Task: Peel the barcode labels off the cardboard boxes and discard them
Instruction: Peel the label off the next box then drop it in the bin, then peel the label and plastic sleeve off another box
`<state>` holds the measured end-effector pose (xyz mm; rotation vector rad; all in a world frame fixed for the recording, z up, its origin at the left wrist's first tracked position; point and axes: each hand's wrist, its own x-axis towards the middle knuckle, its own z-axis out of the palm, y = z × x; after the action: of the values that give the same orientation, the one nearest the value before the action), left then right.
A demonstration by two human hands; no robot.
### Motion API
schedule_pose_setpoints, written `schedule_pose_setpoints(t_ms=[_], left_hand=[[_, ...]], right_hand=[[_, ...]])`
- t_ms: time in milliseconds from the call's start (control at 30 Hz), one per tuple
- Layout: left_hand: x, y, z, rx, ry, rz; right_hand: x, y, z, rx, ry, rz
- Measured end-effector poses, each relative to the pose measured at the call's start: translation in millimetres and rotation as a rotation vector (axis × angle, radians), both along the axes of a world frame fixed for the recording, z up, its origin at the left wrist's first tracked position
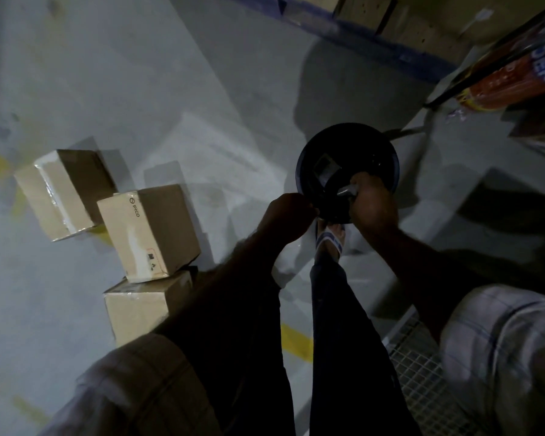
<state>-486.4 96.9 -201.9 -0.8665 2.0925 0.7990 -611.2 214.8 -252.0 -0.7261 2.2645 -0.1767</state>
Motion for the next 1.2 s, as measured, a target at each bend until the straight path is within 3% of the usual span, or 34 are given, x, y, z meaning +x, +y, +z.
schedule_pose_setpoints(t_ms=[133, 367, 700, 900, 1100, 1200], left_hand=[[10, -3, 7, -0.034, -0.012, -0.073], [24, -8, 1, 0.01, -0.062, -0.017], [33, -11, 2, 0.026, -0.08, 0.035], [40, -10, 9, 0.103, -0.124, 0.225], [53, -16, 17, 0.126, -0.073, 0.408], [72, -27, 22, 0.135, 0.051, 0.548]], right_hand=[[2, 1, -5, 0.018, -0.012, 0.012], [12, -5, -5, 0.0, 0.111, 0.037], [18, -10, -7, 0.031, 0.106, 0.028], [20, -10, -8, 0.02, 0.181, 0.059], [28, -18, 2, -0.005, 0.066, 0.136], [44, -35, 13, 0.01, 0.015, 0.172]])
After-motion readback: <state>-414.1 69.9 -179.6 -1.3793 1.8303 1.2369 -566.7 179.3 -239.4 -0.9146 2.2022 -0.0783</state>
